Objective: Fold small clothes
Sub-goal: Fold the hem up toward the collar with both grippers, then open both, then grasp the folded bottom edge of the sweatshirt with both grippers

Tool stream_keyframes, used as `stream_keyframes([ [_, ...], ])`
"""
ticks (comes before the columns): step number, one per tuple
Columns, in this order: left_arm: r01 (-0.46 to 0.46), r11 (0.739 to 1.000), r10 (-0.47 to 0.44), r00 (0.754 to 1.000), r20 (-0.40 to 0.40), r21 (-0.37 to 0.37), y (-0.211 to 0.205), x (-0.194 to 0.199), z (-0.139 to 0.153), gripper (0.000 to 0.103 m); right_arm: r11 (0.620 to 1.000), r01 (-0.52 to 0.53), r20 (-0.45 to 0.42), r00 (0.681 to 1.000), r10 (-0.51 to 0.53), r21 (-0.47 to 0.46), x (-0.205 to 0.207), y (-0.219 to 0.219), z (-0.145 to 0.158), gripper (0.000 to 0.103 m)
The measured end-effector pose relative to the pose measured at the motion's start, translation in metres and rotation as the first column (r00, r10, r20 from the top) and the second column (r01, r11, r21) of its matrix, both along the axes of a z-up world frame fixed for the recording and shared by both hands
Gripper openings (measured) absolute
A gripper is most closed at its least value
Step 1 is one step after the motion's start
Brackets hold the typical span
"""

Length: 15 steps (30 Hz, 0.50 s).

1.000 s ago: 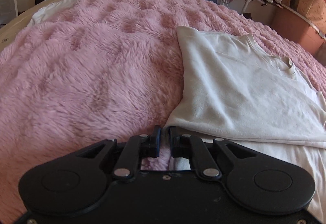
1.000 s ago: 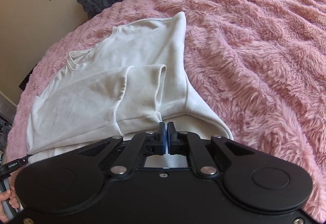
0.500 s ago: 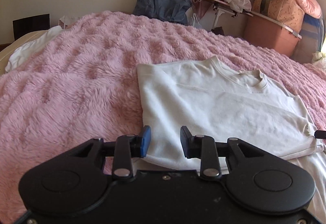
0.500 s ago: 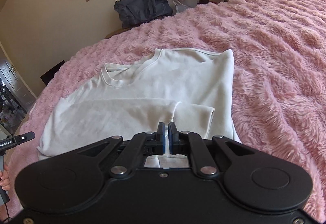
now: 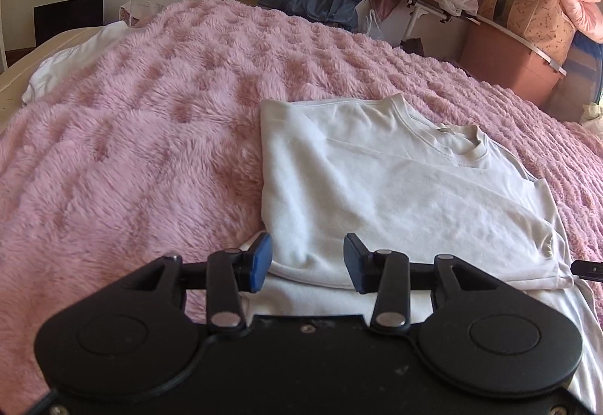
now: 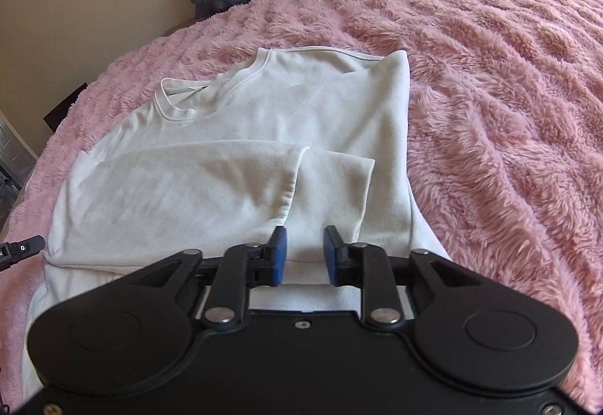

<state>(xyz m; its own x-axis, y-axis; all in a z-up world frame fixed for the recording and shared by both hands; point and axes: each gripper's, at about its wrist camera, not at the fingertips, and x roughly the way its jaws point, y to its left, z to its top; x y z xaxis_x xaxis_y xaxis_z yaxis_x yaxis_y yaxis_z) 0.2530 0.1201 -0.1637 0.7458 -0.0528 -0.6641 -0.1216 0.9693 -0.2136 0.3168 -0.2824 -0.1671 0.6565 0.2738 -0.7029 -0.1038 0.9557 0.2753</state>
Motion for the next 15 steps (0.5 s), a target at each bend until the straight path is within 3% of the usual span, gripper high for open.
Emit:
stream_keyframes([
  [1, 0.003, 1.000, -0.003, 1.000, -0.001, 0.005, -0.005, -0.007, 0.008, 0.046, 1.000, 0.003, 0.000, 1.000, -0.003, -0.016, -0.006, 0.001, 0.006, 0.063],
  [3, 0.015, 1.000, -0.015, 1.000, 0.000, 0.005, -0.016, -0.027, 0.025, 0.048, 0.999, 0.001, 0.014, 1.000, 0.000, -0.047, -0.021, 0.005, 0.021, 0.068],
  [5, 0.032, 0.999, -0.032, 1.000, -0.001, -0.009, -0.028, -0.050, 0.038, 0.050, 0.997, 0.000, 0.020, 1.000, 0.001, -0.072, -0.037, 0.008, 0.035, 0.088],
  [6, 0.045, 0.999, -0.045, 0.999, -0.004, -0.015, -0.033, -0.061, 0.043, 0.050, 0.997, 0.007, 0.012, 1.000, -0.006, -0.081, -0.044, 0.010, 0.040, 0.093],
  [10, 0.071, 0.997, -0.073, 0.996, -0.043, -0.031, -0.045, -0.109, 0.054, 0.052, 0.995, 0.061, 0.015, 0.998, -0.060, -0.085, -0.085, 0.008, 0.058, 0.094],
  [13, 0.073, 0.996, -0.076, 0.995, -0.071, -0.045, -0.046, -0.150, 0.054, 0.052, 0.999, 0.018, 0.078, 0.997, -0.015, -0.039, -0.123, -0.002, 0.065, 0.094],
  [15, 0.067, 0.996, -0.072, 0.993, -0.097, -0.050, -0.043, -0.173, 0.051, 0.052, 1.000, -0.003, 0.075, 0.997, 0.006, -0.030, -0.144, -0.007, 0.068, 0.094],
])
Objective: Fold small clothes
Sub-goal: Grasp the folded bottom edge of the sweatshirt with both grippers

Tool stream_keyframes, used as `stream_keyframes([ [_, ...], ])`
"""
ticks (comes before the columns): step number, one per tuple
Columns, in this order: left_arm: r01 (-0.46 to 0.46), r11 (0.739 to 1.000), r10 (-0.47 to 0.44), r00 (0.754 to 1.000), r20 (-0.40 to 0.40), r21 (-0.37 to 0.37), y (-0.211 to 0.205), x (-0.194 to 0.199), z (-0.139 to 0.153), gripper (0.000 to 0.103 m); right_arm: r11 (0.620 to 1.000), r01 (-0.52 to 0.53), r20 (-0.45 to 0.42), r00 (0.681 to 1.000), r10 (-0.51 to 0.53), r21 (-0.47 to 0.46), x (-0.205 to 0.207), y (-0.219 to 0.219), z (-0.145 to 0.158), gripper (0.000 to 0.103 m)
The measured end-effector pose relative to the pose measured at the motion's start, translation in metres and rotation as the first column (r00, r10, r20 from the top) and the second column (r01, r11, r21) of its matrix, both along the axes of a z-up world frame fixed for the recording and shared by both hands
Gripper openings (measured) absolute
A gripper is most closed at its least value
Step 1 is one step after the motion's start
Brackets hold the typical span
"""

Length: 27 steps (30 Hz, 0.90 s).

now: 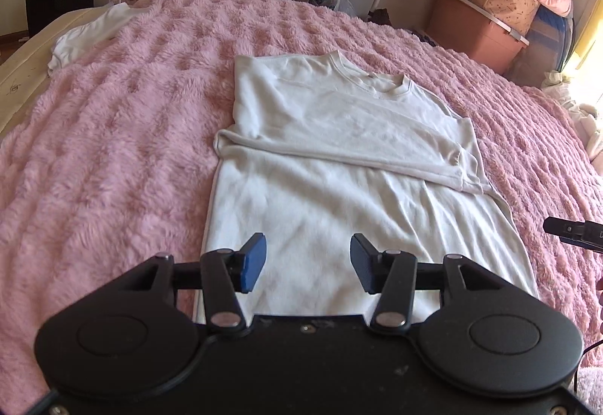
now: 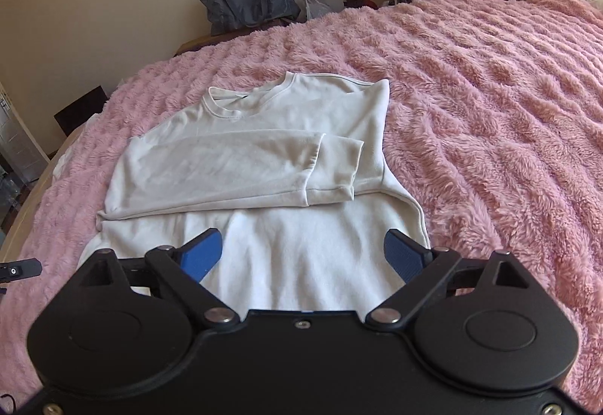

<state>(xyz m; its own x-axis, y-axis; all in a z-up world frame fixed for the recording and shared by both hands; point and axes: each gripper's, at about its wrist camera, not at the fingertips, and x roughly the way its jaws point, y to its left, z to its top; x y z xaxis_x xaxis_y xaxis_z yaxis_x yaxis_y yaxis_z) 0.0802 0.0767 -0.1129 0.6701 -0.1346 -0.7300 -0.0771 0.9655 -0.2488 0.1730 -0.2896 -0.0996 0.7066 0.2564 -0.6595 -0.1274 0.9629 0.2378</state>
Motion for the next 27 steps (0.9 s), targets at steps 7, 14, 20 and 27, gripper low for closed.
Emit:
stream_keyframes([
  [7, -0.103, 0.994, 0.098, 0.988, -0.123, -0.034, 0.025, -0.067, -0.029, 0.052, 0.995, -0.032, -0.141, 0.990, 0.017, -0.098, -0.066, -0.017, -0.007, 0.094],
  [14, -0.176, 0.981, 0.149, 0.956, -0.253, -0.087, 0.046, -0.088, -0.066, 0.052, 0.982, -0.100, -0.262, 0.963, 0.056, -0.158, -0.102, -0.034, -0.035, 0.062],
  [20, -0.204, 0.964, 0.147, 0.944, -0.296, -0.170, 0.060, -0.085, -0.081, 0.051, 0.991, -0.076, -0.338, 0.940, 0.036, -0.109, -0.106, -0.052, -0.054, 0.059],
  [27, -0.138, 0.960, 0.056, 0.947, -0.315, -0.245, 0.057, -0.076, -0.085, 0.048, 0.994, -0.065, -0.390, 0.921, 0.025, -0.090, -0.111, -0.061, -0.068, 0.059],
])
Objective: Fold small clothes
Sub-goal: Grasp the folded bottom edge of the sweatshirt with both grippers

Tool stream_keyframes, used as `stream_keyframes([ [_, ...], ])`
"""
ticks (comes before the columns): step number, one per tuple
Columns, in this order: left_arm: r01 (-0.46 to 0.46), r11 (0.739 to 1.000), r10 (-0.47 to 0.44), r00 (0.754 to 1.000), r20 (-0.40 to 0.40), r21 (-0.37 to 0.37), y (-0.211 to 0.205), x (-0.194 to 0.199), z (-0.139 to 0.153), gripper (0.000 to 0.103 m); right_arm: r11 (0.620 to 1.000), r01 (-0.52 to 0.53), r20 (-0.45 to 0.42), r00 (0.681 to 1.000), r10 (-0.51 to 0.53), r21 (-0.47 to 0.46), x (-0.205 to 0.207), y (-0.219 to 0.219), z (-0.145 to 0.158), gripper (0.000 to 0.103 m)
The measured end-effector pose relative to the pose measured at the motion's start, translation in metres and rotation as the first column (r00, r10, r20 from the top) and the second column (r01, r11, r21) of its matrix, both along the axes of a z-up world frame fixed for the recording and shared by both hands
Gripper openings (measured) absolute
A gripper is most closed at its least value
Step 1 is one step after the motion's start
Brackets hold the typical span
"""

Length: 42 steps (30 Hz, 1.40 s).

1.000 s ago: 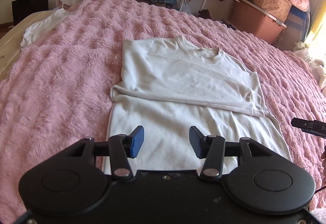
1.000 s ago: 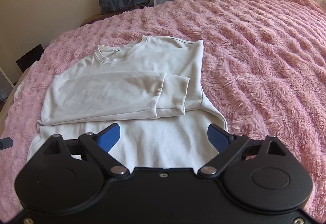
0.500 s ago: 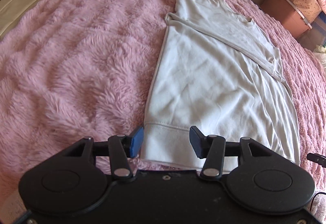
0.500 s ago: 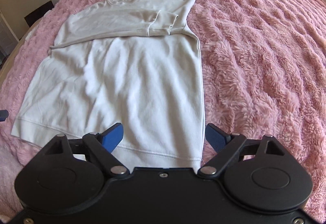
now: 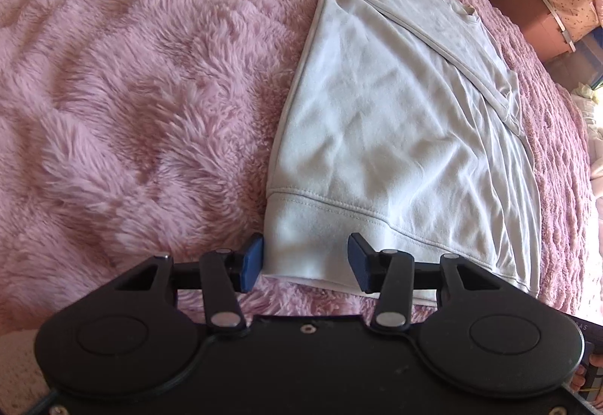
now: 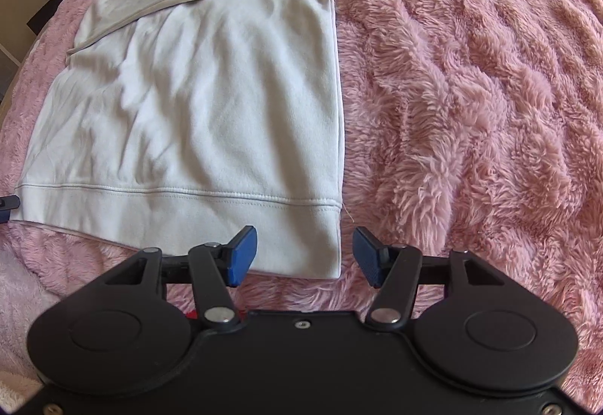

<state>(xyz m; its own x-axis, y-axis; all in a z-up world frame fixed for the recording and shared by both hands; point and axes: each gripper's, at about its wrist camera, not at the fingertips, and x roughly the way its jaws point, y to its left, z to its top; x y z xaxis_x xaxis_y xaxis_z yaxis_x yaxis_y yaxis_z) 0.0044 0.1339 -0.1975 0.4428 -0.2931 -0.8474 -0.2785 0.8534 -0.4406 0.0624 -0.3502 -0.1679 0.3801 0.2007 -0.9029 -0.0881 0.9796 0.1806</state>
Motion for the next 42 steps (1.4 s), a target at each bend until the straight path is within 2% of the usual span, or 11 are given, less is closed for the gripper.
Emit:
stream_keyframes([
  [5, 0.046, 0.998, -0.046, 0.999, -0.003, -0.043, -0.003, 0.006, -0.003, 0.045, 1.000, 0.001, -0.039, 0.999, 0.001, 0.030, 0.002, -0.004, -0.006, 0.059],
  [8, 0.045, 0.996, -0.046, 0.999, -0.012, -0.077, -0.001, 0.010, -0.006, 0.045, 1.000, 0.006, -0.051, 0.999, -0.005, 0.025, 0.005, -0.005, -0.009, 0.059],
  [13, 0.054, 0.992, -0.058, 0.998, -0.031, -0.114, 0.002, 0.014, -0.012, 0.044, 0.996, 0.040, -0.120, 0.992, -0.031, 0.077, 0.013, -0.013, -0.021, 0.059],
  [15, 0.061, 0.993, -0.065, 0.997, -0.035, -0.106, 0.001, 0.016, -0.013, 0.044, 0.994, 0.052, -0.143, 0.989, -0.039, 0.092, 0.015, -0.015, -0.025, 0.048],
  [17, 0.065, 0.994, -0.069, 0.997, -0.036, -0.093, -0.001, 0.019, -0.013, 0.041, 0.993, 0.053, -0.160, 0.987, -0.036, 0.107, 0.016, -0.017, -0.028, 0.024],
  [18, 0.066, 0.994, -0.070, 0.997, -0.036, -0.083, -0.002, 0.018, -0.012, 0.037, 0.993, 0.052, -0.164, 0.986, -0.034, 0.106, 0.016, -0.017, -0.029, 0.022],
  [20, 0.066, 0.996, -0.068, 0.997, -0.042, -0.054, -0.004, 0.018, -0.011, 0.008, 0.993, 0.049, -0.157, 0.987, -0.033, 0.105, 0.015, -0.016, -0.027, 0.013],
  [22, 0.070, 0.996, -0.071, 0.997, -0.035, -0.051, -0.005, 0.017, -0.009, 0.004, 0.993, 0.048, -0.145, 0.989, -0.031, 0.112, 0.013, -0.015, -0.024, 0.011],
  [31, 0.059, 0.997, -0.058, 0.998, 0.026, -0.045, 0.002, 0.004, 0.016, 0.001, 0.980, 0.055, -0.078, 0.996, -0.041, 0.192, 0.001, -0.022, 0.010, 0.009],
  [39, 0.069, 0.998, -0.069, 0.998, 0.013, -0.014, 0.006, -0.016, 0.022, 0.001, 0.982, 0.066, -0.030, 0.998, -0.062, 0.178, -0.017, -0.027, 0.022, 0.008],
  [42, 0.062, 0.997, -0.060, 0.998, 0.034, -0.050, 0.011, -0.019, 0.027, 0.001, 0.981, 0.065, -0.017, 0.998, -0.063, 0.183, -0.020, -0.029, 0.025, 0.008],
])
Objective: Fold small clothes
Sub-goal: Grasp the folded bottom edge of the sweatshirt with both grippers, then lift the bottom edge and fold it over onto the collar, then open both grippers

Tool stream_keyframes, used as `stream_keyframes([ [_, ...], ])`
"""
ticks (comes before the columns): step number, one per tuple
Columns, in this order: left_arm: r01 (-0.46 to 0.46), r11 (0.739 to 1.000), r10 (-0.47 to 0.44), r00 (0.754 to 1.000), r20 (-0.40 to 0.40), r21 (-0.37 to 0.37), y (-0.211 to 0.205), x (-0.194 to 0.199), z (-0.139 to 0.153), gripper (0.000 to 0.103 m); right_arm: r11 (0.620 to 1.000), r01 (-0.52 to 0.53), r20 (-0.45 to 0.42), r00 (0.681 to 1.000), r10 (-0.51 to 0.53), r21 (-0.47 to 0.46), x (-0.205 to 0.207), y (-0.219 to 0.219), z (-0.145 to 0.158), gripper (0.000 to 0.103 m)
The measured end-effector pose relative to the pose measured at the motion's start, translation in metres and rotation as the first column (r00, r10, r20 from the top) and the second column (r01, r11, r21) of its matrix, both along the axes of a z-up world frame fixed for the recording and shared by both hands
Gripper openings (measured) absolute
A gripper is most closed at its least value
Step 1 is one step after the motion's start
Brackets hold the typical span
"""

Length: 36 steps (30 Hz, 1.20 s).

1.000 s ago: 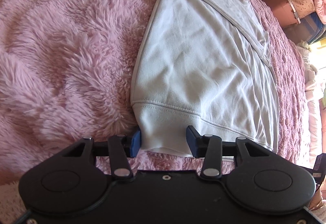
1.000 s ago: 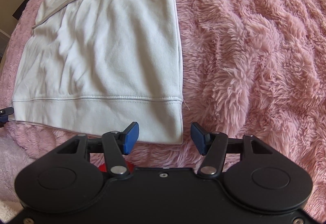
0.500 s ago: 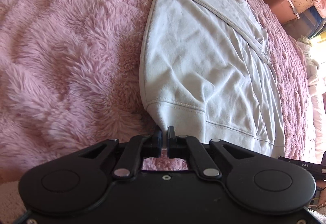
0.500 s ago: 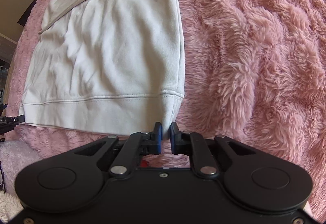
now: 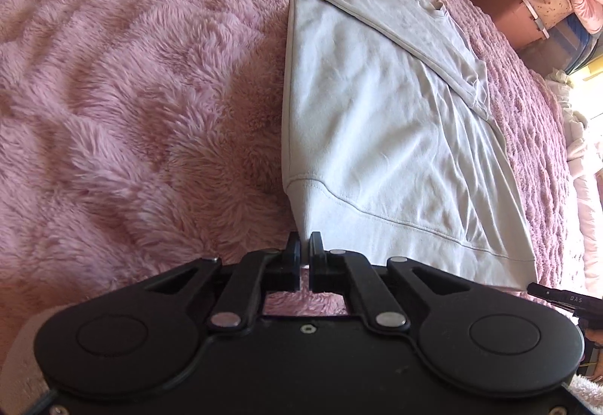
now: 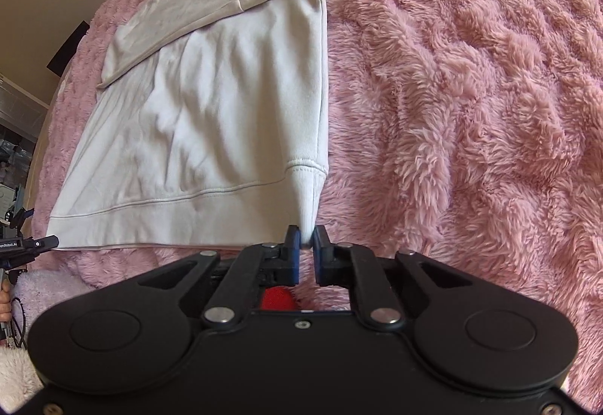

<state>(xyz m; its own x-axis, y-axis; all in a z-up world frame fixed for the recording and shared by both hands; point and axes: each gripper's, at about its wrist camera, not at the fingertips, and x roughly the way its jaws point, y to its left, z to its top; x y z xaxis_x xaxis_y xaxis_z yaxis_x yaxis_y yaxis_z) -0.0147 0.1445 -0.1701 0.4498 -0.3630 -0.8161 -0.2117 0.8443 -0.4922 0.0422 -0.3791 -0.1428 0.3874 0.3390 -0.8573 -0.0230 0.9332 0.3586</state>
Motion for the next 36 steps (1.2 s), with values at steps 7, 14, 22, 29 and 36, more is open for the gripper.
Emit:
stream_keyframes([
  [7, 0.008, 1.000, -0.009, 0.999, -0.032, -0.016, 0.005, 0.011, -0.007, 0.001, 1.000, 0.000, -0.004, 1.000, 0.000, 0.017, 0.009, -0.001, -0.001, 0.008],
  [14, -0.019, 0.999, 0.015, 0.995, -0.103, -0.037, 0.006, 0.020, -0.032, 0.019, 0.999, 0.031, -0.091, 0.995, -0.028, 0.030, 0.012, -0.007, -0.029, 0.012],
  [22, 0.042, 0.999, -0.043, 0.995, -0.089, -0.017, -0.006, 0.034, -0.034, 0.005, 0.997, 0.050, -0.106, 0.993, -0.043, 0.061, 0.025, -0.007, -0.041, 0.025],
  [29, 0.011, 0.992, -0.012, 1.000, -0.007, -0.125, 0.001, 0.036, -0.017, 0.001, 0.993, 0.030, -0.062, 0.998, -0.023, 0.113, 0.028, -0.003, -0.026, 0.009],
  [36, 0.027, 0.972, 0.013, 0.986, 0.163, -0.235, 0.019, 0.083, 0.037, 0.001, 0.961, 0.041, 0.056, 0.997, -0.059, 0.274, 0.056, -0.009, 0.016, 0.009],
])
